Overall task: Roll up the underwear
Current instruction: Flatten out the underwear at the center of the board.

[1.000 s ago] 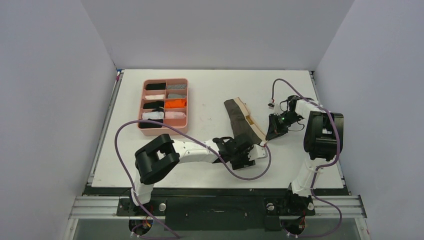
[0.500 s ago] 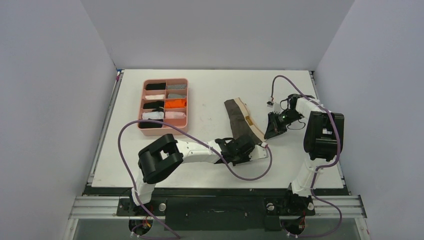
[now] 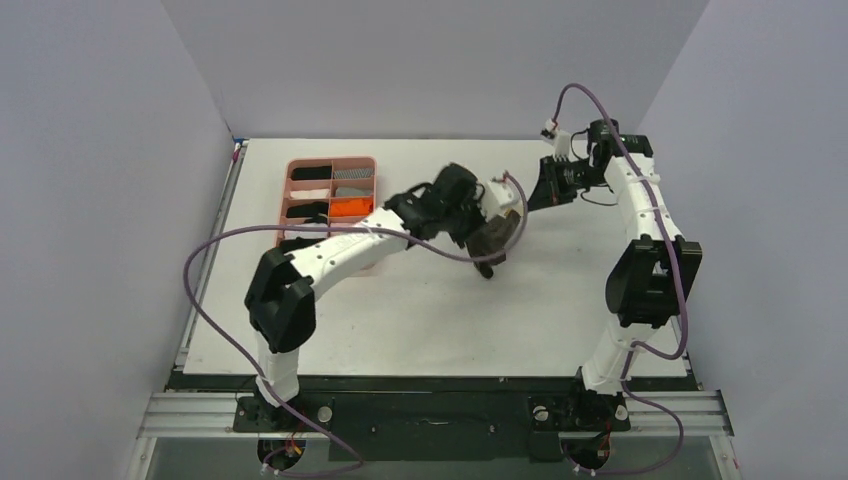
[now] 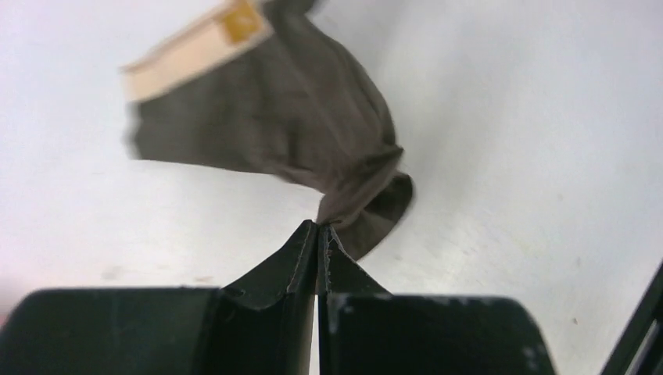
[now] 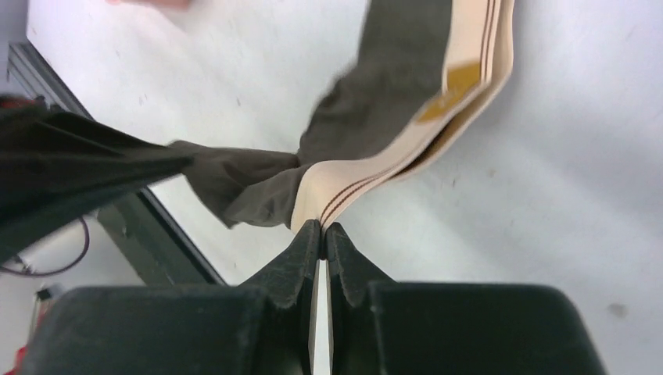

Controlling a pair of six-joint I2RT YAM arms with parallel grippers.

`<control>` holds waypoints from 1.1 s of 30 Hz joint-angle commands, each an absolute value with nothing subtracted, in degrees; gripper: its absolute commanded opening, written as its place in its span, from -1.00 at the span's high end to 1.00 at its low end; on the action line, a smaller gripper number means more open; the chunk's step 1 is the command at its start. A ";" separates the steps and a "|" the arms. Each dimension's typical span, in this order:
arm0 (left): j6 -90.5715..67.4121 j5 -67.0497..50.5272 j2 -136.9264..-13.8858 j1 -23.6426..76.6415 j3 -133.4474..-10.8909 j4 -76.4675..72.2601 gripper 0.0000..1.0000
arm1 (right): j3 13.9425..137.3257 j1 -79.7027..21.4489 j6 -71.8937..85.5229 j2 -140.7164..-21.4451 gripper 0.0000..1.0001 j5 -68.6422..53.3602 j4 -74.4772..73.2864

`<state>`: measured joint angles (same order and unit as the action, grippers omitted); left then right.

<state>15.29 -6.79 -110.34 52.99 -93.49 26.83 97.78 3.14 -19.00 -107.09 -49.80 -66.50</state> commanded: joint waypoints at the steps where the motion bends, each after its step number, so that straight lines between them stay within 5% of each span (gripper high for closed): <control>1: 11.56 -11.26 -103.73 45.78 -104.55 31.85 1.00 | 111.69 0.44 -12.57 -104.11 1.00 -53.81 -66.08; 12: 8.19 -7.36 -102.30 37.54 -116.90 33.00 1.00 | 121.04 -3.26 5.81 -101.59 1.00 -53.06 -48.71; 33: 11.27 -2.01 -119.54 33.36 -142.61 32.89 1.00 | 127.80 -2.99 14.38 -110.95 1.00 -49.09 -34.74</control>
